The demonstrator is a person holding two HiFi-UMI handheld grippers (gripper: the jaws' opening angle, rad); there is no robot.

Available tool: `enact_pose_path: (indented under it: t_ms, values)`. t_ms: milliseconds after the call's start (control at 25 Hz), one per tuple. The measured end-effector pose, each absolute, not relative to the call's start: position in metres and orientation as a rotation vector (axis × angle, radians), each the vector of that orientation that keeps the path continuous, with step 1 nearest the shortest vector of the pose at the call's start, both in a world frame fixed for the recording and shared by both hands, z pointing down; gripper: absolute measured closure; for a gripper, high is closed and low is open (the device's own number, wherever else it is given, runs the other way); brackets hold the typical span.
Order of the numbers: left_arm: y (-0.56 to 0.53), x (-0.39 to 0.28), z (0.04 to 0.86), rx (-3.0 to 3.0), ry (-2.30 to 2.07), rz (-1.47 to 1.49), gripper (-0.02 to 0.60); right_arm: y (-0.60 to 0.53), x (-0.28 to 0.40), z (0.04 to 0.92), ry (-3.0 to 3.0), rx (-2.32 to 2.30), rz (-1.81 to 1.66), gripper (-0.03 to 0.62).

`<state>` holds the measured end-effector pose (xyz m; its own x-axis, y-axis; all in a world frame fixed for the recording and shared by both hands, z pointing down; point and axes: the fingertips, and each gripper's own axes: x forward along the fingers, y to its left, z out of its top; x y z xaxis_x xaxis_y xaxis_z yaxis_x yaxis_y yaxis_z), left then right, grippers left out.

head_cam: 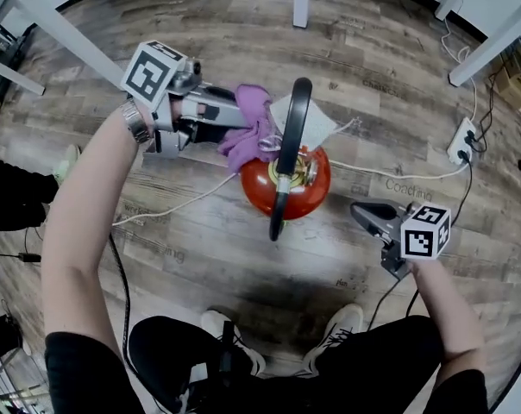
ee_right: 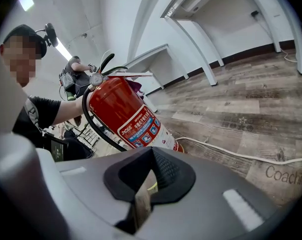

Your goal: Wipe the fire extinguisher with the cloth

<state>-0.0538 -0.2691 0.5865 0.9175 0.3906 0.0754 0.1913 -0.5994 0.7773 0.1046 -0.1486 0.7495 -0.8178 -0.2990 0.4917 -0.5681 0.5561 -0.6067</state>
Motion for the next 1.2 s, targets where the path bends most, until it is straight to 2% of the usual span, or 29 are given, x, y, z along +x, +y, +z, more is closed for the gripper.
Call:
enact_pose_path:
  t_ms: [320, 480, 720, 880, 1200]
  values:
    - [-0.275, -0.010, 0.638, 2.076, 0.506, 0.466, 0.551, -0.143, 0.114, 0.765, -2.413, 0.726, 1.191, 0.591]
    - [-0.273, -0.001, 0.710, 2.038, 0.454, 0.675, 0.551, -0.145, 0.115, 0.768, -2.399, 0.724, 1.208, 0.591]
    - [-0.268, 0.012, 0.834, 2.025, 0.298, 0.826, 0.551, -0.138, 0.120, 0.770, -2.385, 0.717, 1.228, 0.591]
    - [-0.266, 0.023, 0.881, 2.058, 0.200, 0.790, 0.552, -0.133, 0.131, 0.767, -2.360, 0.745, 1.232, 0.591]
    - [-0.273, 0.014, 0.893, 2.047, 0.088, 0.714, 0.552, -0.125, 0.148, 0.759, -2.338, 0.807, 1.197, 0.591]
